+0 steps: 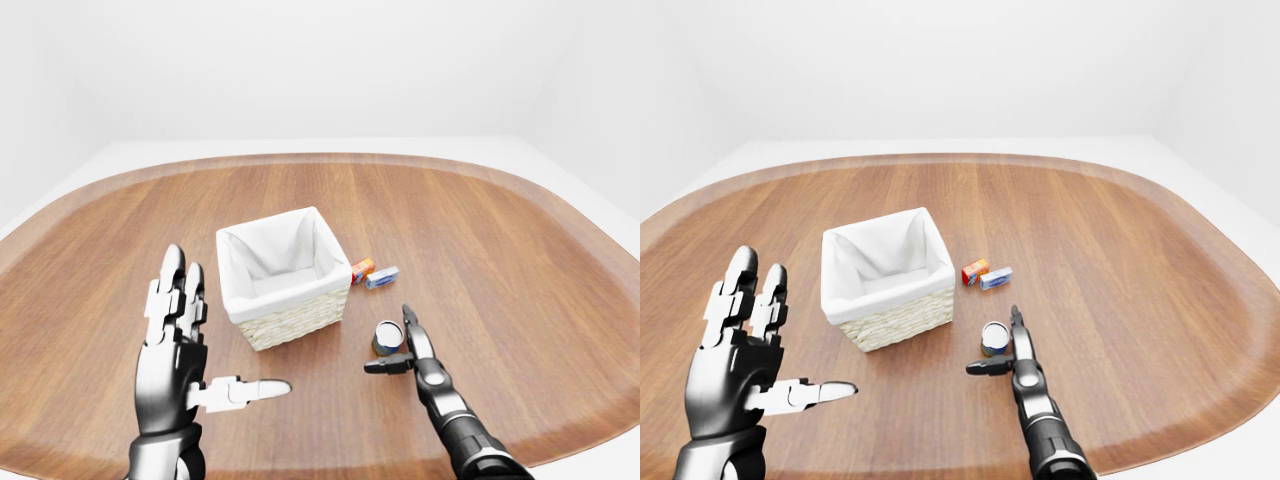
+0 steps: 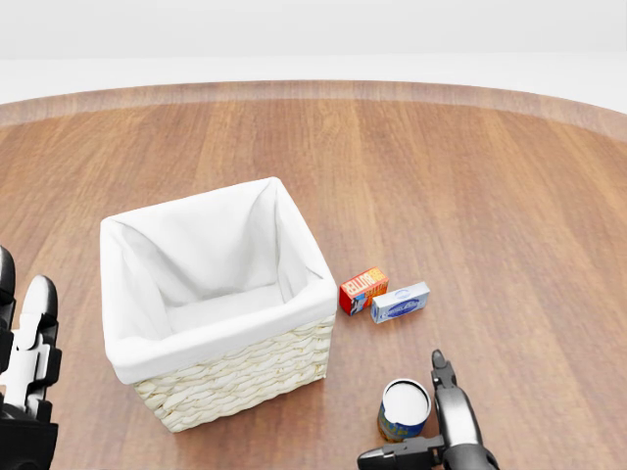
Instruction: Pick up the alphabet soup and put it in the basket.
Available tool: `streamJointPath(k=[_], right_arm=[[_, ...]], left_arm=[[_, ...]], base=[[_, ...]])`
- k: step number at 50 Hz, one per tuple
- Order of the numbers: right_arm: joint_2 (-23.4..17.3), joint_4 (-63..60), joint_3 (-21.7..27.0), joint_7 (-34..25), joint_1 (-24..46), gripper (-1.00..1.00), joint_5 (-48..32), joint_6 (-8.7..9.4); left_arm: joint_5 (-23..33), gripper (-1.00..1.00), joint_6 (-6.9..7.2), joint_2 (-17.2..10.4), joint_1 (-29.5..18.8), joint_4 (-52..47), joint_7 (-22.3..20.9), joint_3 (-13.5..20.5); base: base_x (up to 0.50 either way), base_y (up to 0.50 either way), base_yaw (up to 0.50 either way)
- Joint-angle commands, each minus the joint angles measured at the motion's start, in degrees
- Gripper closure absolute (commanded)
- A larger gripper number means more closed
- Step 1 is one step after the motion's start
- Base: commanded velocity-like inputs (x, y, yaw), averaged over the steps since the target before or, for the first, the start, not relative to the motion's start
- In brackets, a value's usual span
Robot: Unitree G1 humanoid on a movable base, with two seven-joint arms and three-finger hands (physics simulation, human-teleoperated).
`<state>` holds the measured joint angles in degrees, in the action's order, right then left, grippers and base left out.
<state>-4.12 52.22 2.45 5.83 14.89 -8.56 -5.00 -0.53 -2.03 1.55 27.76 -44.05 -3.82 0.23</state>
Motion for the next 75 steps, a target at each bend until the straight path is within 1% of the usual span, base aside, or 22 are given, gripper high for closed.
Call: streamJointPath(k=[1,4,11,18,30,32,36,41,44,46,47,48,49,51,52,56,68,75], right_arm=[[-0.16,7.30,-0.17,1.47,3.36,-1.00,-0.66,0.00],[-0.08,8.29,-0.22,1.72,3.99,-1.00,-0.82,0.00],[0.24,6.17,-0.39,1.59,3.76,-1.00,-0.74,0.00],[0.65,7.19,-0.63,2.29,4.72,-1.00,-1.12,0.00],[0.93,7.18,-0.70,2.50,5.44,-1.00,-1.07,0.00],[1.46,5.65,-1.06,2.51,5.08,-1.00,-1.19,0.00],[2.14,4.38,-1.54,2.79,4.94,-1.00,-1.63,0.00],[2.67,4.95,-1.89,3.25,5.20,-1.00,-2.13,0.00],[2.74,9.09,-1.69,3.77,7.13,-1.00,-2.25,0.00],[2.81,9.73,-1.70,3.79,7.33,-1.00,-2.28,0.00],[2.78,10.22,-1.67,3.89,7.55,-0.81,-2.31,0.00],[2.75,10.72,-1.60,3.95,7.80,-0.42,-2.29,0.00],[2.74,11.38,-1.47,3.78,8.16,0.11,-2.11,0.00],[2.76,11.62,-1.46,3.83,8.20,0.79,-2.10,0.00],[2.80,11.80,-1.49,3.87,8.22,1.00,-2.13,0.00],[2.94,12.02,-1.75,4.26,7.97,1.00,-2.61,0.00],[2.88,11.88,-1.70,4.15,7.87,1.00,-2.68,0.00],[2.82,12.00,-1.67,4.15,7.91,1.00,-2.76,0.00]], left_arm=[[-0.19,-1.00,-0.09,-0.37,0.54,-0.63,0.24,-0.38],[-0.29,-1.00,-0.03,-0.35,0.60,-0.78,0.12,-0.34],[-0.12,-1.00,-0.15,-0.32,0.40,-0.41,0.08,-0.48],[0.09,-1.00,-0.48,-0.40,0.66,-0.41,0.21,-0.90],[-0.20,-1.00,-0.22,-0.66,0.93,-0.89,0.39,-1.08],[0.10,-1.00,-0.46,-0.73,1.13,-0.78,0.56,-1.57],[-0.02,-1.00,-0.49,-0.95,0.89,-0.40,0.71,-1.62],[-0.05,-1.00,-0.54,-1.05,0.92,-0.32,0.77,-1.71],[-0.19,-1.00,-0.63,-1.10,1.15,-0.53,0.76,-1.70],[-0.24,-1.00,-0.60,-1.09,1.41,-0.88,0.76,-1.75],[-0.17,-1.00,-0.65,-1.08,1.55,-0.99,0.78,-1.82],[-0.14,-1.00,-0.68,-1.08,1.67,-1.09,0.81,-1.88],[-0.18,-1.00,-0.78,-1.12,1.83,-1.20,0.79,-1.96],[-0.06,-1.00,-0.99,-1.15,1.89,-1.08,0.87,-2.09],[-0.07,-1.00,-1.00,-1.18,1.89,-1.08,0.89,-2.10],[-0.24,-1.00,-1.16,-1.31,2.59,-1.89,0.94,-2.19],[-0.80,-1.00,-1.06,-1.09,2.44,-2.09,0.60,-1.35],[-0.48,-1.00,-1.05,-0.89,2.33,-1.92,0.47,-1.48]], base=[[0.00,0.00,0.00],[0.00,0.00,0.00],[0.00,0.00,0.00],[0.00,0.00,0.00],[0.00,0.00,0.00],[0.00,0.00,0.00],[0.00,0.00,0.00],[0.00,0.00,0.00],[0.00,0.00,0.00],[0.00,0.00,0.00],[0.00,0.00,0.00],[0.00,0.00,0.00],[0.00,0.00,0.00],[0.00,0.00,0.00],[0.00,0.00,0.00],[0.00,0.00,0.00],[0.00,0.00,0.00],[0.00,0.00,0.00]])
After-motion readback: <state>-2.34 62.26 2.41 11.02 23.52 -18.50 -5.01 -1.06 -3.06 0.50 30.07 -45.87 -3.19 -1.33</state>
